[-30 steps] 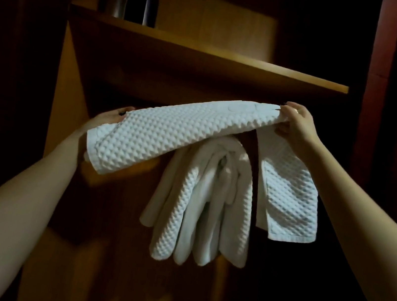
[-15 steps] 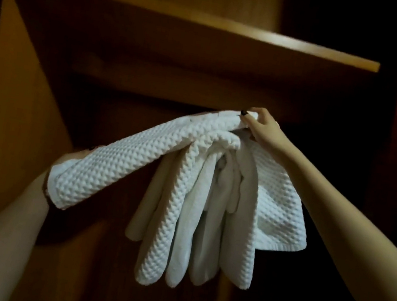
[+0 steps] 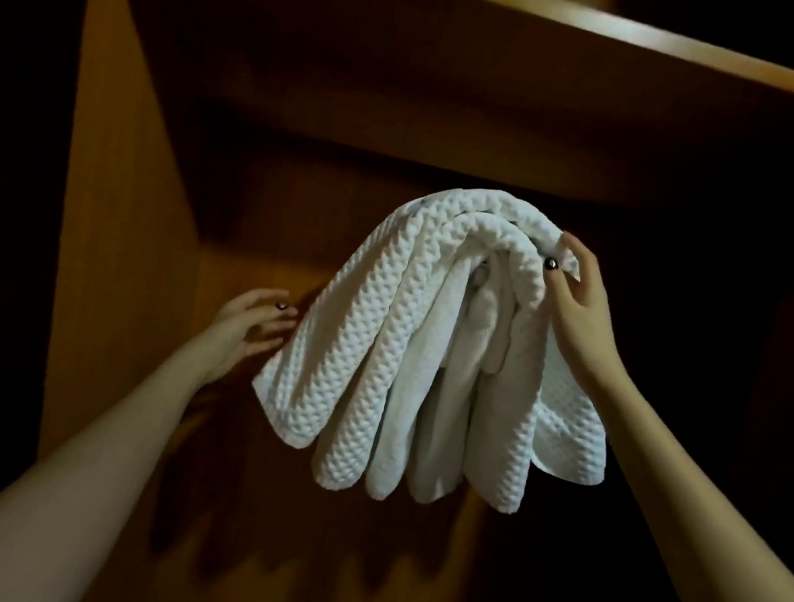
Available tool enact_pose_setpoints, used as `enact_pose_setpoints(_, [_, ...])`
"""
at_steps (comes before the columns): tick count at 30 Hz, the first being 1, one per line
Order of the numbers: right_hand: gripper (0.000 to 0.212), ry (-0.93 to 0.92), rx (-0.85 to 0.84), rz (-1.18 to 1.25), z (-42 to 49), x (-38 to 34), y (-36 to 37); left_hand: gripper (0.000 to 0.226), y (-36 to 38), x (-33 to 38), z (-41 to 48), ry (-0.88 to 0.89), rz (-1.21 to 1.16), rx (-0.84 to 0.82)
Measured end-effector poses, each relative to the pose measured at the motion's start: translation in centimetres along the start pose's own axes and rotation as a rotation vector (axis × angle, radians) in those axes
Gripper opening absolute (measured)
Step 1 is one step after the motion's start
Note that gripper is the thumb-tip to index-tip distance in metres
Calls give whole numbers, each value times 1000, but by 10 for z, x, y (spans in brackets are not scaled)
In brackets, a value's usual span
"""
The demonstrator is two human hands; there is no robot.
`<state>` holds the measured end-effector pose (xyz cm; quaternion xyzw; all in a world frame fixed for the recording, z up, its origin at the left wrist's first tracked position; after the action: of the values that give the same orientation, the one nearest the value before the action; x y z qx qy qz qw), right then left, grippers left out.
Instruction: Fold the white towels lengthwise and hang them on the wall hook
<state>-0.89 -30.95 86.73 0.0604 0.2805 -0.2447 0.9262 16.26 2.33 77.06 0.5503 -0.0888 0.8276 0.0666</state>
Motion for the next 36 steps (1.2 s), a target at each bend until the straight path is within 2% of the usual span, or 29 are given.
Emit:
enact_pose_setpoints(2, [40, -11, 42, 65, -15, 4, -4, 23, 10, 24, -4, 100, 53, 8])
enact_pose_setpoints(4, [37, -49, 151, 67, -29, 7, -9, 26, 30, 53, -8, 236, 142, -12])
enact_pose_setpoints(6, [39, -66, 331, -27, -41, 11, -20, 35, 57, 79, -11, 396, 273, -16])
enact_pose_setpoints(8, [51, -4, 417, -162, -47, 24, -36, 48, 84, 97, -13, 498, 403, -44])
enact_pose_setpoints(10, [69, 172, 366, -239, -48, 43, -50, 63, 103, 104, -12, 502, 456, -79])
enact_pose_setpoints(12, [77, 364, 254, -210, -52, 62, -59, 69, 111, 105, -10, 496, 428, -74])
enact_pose_setpoints(15, [60, 478, 88, -158, -72, 85, -63, 57, 112, 100, -10, 492, 347, -38])
enact_pose_setpoints(18, [34, 505, 58, -139, -92, 107, -63, 43, 110, 94, -6, 475, 331, 52])
enact_pose_setpoints(21, [9, 492, 25, -187, -95, 114, -67, 36, 107, 93, -11, 455, 361, 105])
enact_pose_setpoints(23, [9, 419, 66, -276, -90, 117, -78, 32, 103, 90, -15, 456, 395, 131])
enact_pose_setpoints(26, [13, 187, 216, -432, -89, 114, -98, 30, 102, 78, -19, 448, 408, 187])
enact_pose_setpoints(29, [34, 34, 238, -493, -97, 113, -100, 26, 105, 68, -25, 405, 368, 225])
enact_pose_setpoints(33, [49, -4, 111, -426, -112, 122, -80, 23, 115, 58, -37, 334, 305, 273])
enact_pose_setpoints(36, [53, 1, -9, -297, -129, 128, -56, 33, 126, 34, -54, 288, 329, 230])
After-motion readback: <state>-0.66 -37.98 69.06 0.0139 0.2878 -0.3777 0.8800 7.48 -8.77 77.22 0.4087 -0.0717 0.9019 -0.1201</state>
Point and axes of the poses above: each hand's wrist, its own z-axis towards the middle knuckle, its own y-axis out of the palm, x = y × z, the point moved 4 cm from there along z, towards the middle knuckle, and after that the axes turned 13 degrees about z, right-handed, at the moved point
